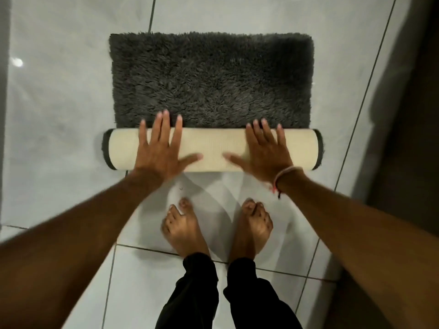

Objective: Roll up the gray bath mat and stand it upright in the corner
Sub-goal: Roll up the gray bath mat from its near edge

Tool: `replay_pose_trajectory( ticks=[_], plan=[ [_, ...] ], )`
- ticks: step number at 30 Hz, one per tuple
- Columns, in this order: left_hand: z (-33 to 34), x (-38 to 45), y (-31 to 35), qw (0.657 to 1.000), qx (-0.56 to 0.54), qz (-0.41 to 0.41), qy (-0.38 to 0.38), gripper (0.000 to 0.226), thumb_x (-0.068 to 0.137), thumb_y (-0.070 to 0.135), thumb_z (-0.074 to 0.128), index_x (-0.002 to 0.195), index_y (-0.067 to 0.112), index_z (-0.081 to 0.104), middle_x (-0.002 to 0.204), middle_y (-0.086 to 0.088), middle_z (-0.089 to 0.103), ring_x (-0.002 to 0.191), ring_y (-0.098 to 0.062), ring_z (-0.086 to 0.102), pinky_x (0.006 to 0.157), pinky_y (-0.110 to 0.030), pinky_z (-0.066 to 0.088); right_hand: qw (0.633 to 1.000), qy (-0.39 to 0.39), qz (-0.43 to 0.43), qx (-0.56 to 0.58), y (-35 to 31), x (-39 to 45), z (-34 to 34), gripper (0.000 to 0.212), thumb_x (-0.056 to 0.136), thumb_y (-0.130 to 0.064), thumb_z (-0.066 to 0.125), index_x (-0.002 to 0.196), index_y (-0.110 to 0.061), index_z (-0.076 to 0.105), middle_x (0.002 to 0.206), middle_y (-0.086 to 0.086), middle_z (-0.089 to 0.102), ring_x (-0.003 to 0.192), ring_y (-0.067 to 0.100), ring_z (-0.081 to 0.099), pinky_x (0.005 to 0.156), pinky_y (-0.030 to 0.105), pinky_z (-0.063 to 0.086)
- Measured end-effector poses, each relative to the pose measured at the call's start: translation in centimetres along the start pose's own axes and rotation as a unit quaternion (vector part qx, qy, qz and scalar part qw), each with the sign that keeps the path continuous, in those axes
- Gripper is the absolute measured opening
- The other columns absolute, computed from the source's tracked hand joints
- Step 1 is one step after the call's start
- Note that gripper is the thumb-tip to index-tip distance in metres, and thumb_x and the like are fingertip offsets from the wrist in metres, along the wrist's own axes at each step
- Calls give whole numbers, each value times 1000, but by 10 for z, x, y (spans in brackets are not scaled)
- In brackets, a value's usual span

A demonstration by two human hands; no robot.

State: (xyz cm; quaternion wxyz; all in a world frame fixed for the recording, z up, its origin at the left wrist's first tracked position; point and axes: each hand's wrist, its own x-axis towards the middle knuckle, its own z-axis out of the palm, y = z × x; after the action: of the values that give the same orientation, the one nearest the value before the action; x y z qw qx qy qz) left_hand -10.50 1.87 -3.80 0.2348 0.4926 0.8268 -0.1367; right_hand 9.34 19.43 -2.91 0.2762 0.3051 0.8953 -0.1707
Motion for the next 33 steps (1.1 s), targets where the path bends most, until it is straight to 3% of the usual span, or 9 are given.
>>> replay_pose_trajectory(
  ticks=[3, 7, 10, 13, 16, 21, 26, 29, 33],
  plan=[
    [-34, 33, 4, 997, 33, -26, 67, 93, 92, 74, 30, 162, 15, 13, 165, -28, 18, 153, -41, 23, 120, -68, 16, 996, 75, 41, -35, -8, 35, -40, 96, 94, -77, 34, 160, -8, 26, 169, 20, 23, 157, 34, 20, 127, 62, 11],
    [-40, 7, 32, 980, -10, -34, 198, 44, 103, 42, 47, 137, 14, 47, 135, -22, 56, 114, -39, 56, 97, -55, 49, 968, 239, 57, 57, -40, 8, -38, 45, 104, -41, 46, 135, -11, 61, 143, 14, 60, 133, 35, 55, 118, 56, 33],
    [-18, -30, 47, 991, -69, -9, 117, 69, 98, 56, 47, 150, 10, 43, 148, -22, 48, 134, -41, 47, 113, -58, 38, 978, 195, 26, 61, -46, -28, 1, 58, 106, -41, 43, 152, -7, 47, 162, 16, 42, 152, 35, 36, 124, 56, 27],
    [7, -47, 39, 997, -71, 19, 10, 109, 85, 74, 54, 164, 11, 10, 170, -19, 11, 157, -40, 12, 126, -60, 14, 992, 119, -16, 24, -32, -36, 27, 83, 101, -61, 41, 162, -7, 24, 171, 15, 16, 160, 31, 13, 128, 55, 19],
    [16, -35, 27, 998, -32, 49, -17, 129, 79, 76, 61, 161, 13, -17, 170, -14, -20, 157, -34, -16, 127, -60, 2, 995, 94, -20, 5, -24, -15, 27, 101, 92, -77, 35, 163, -6, 20, 172, 15, 14, 160, 32, 10, 128, 55, 16],
    [-11, 14, 8, 997, -33, 69, 0, 146, 60, 79, 75, 163, 6, 0, 171, -18, -3, 158, -38, -2, 125, -64, 5, 995, 98, -19, 2, -18, 30, -6, 104, 90, -80, 28, 162, -5, 23, 170, 15, 22, 159, 30, 17, 129, 54, 11],
    [-61, 94, -19, 996, 20, 83, -33, 156, 54, 76, 81, 161, 9, -9, 171, -17, -2, 158, -34, -3, 125, -64, -1, 998, 65, 5, -25, -12, 101, -75, 98, 94, -79, 21, 161, -7, 25, 168, 14, 30, 159, 26, 19, 128, 60, 4],
    [-91, 119, -28, 996, 38, 72, 19, 141, 64, 66, 83, 162, 15, -5, 169, -24, 4, 158, -37, 5, 123, -65, 2, 986, 165, 27, -16, -10, 120, -111, 87, 100, -71, 24, 156, -7, 37, 162, 19, 39, 155, 30, 30, 127, 61, 12],
    [-73, 70, -18, 979, 28, 45, 199, 91, 88, 22, 77, 160, 16, 22, 159, -23, 35, 147, -38, 35, 123, -58, 26, 958, 285, 28, 20, -14, 76, -88, 65, 106, -55, 29, 146, -10, 51, 155, 16, 49, 146, 32, 43, 125, 57, 24]
  ],
)
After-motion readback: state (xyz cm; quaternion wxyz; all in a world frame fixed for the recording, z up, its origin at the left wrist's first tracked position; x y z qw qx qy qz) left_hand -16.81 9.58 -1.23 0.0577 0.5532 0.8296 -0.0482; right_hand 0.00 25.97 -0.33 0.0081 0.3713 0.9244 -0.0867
